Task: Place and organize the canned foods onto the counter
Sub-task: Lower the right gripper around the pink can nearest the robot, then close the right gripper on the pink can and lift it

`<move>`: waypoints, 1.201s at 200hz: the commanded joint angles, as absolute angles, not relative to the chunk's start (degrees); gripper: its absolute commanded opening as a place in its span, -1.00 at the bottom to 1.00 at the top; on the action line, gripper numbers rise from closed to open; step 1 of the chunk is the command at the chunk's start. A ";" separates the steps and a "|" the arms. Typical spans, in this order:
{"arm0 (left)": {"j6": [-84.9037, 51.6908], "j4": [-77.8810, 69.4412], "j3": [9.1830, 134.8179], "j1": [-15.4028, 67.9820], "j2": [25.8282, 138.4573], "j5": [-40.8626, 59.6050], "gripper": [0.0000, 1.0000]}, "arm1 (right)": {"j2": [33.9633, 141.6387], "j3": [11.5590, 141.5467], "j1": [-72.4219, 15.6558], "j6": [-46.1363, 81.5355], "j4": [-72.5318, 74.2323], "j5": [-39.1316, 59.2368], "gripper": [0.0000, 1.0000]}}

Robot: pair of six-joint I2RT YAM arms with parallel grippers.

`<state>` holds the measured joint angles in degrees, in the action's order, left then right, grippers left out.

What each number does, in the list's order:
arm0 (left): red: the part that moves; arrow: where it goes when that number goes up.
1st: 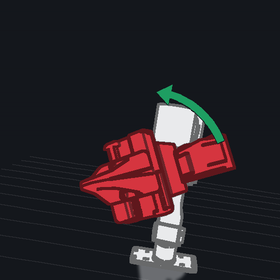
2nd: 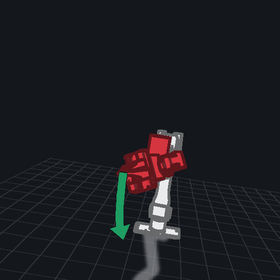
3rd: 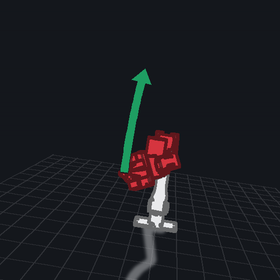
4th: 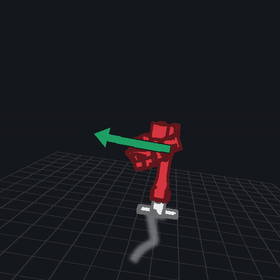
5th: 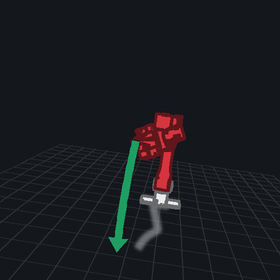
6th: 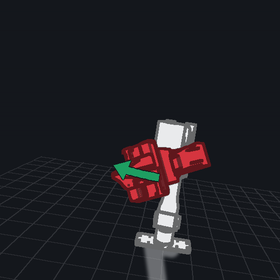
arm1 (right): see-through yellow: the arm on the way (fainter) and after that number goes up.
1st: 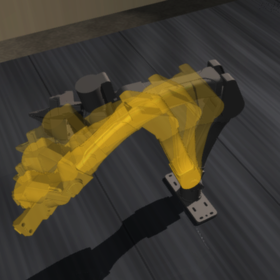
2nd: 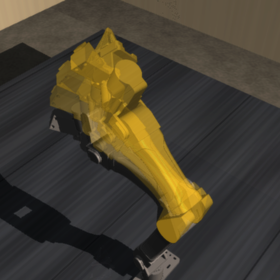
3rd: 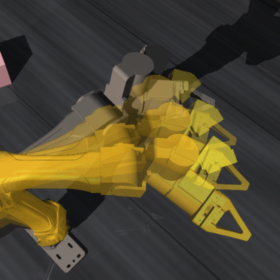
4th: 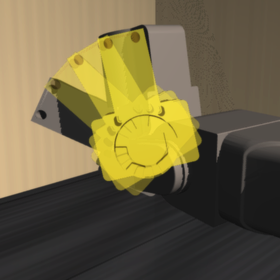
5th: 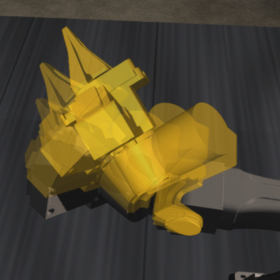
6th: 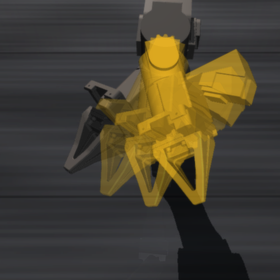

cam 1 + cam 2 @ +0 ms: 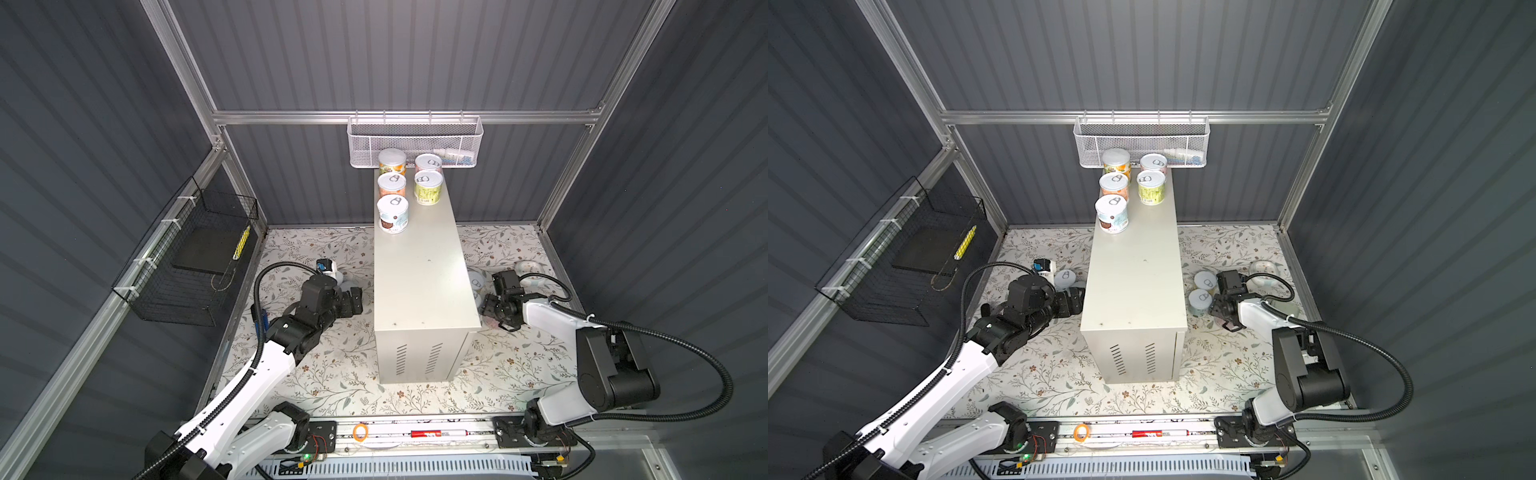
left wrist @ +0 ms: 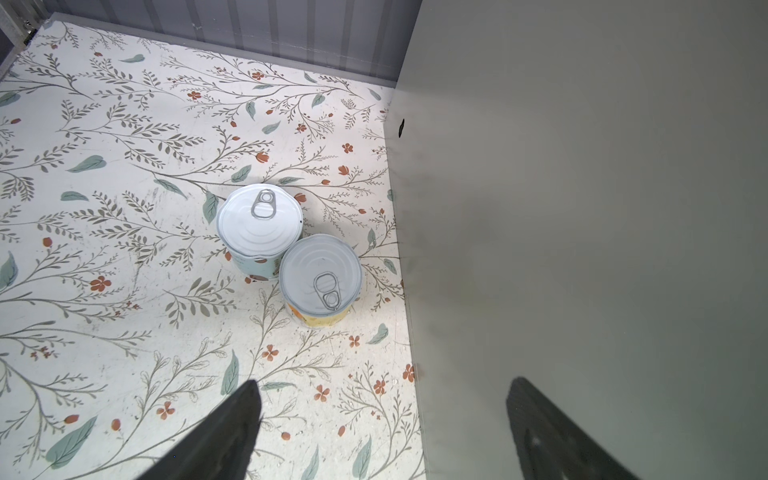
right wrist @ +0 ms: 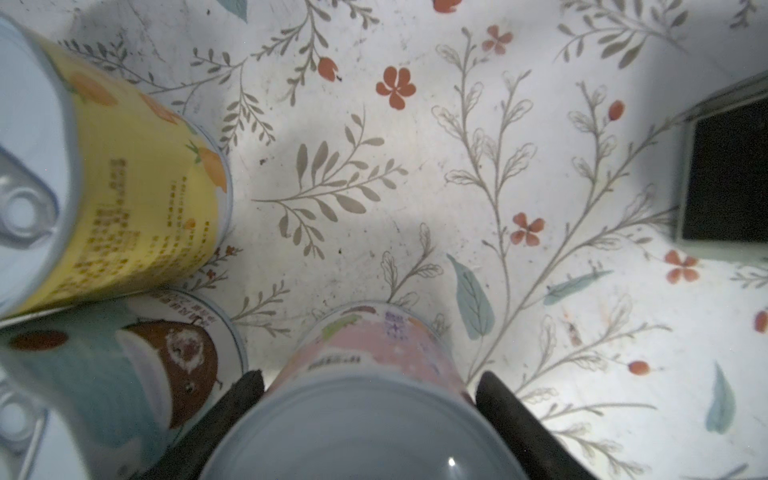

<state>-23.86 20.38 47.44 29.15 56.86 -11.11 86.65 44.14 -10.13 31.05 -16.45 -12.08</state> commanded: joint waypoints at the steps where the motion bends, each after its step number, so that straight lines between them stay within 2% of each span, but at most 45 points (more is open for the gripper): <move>1: -23.99 21.70 47.56 28.72 55.52 -12.12 0.87 | 82.92 43.51 -9.93 31.35 -18.68 -12.21 -1.00; 61: -22.76 22.50 48.23 28.73 55.36 -13.10 0.87 | 64.62 44.82 -10.43 30.55 -30.11 -8.30 -1.00; 113: -22.86 21.26 48.84 28.74 56.29 -12.69 0.87 | 50.55 53.78 -17.74 30.39 -42.39 -10.01 -1.00; 157: -22.44 21.39 49.66 28.74 56.42 -12.65 0.86 | 48.69 63.36 -26.92 29.23 -47.23 -10.40 -1.00; 240: -22.33 22.58 49.40 28.73 54.54 -13.66 0.86 | 55.17 83.29 -41.44 22.53 -49.00 -23.65 -1.00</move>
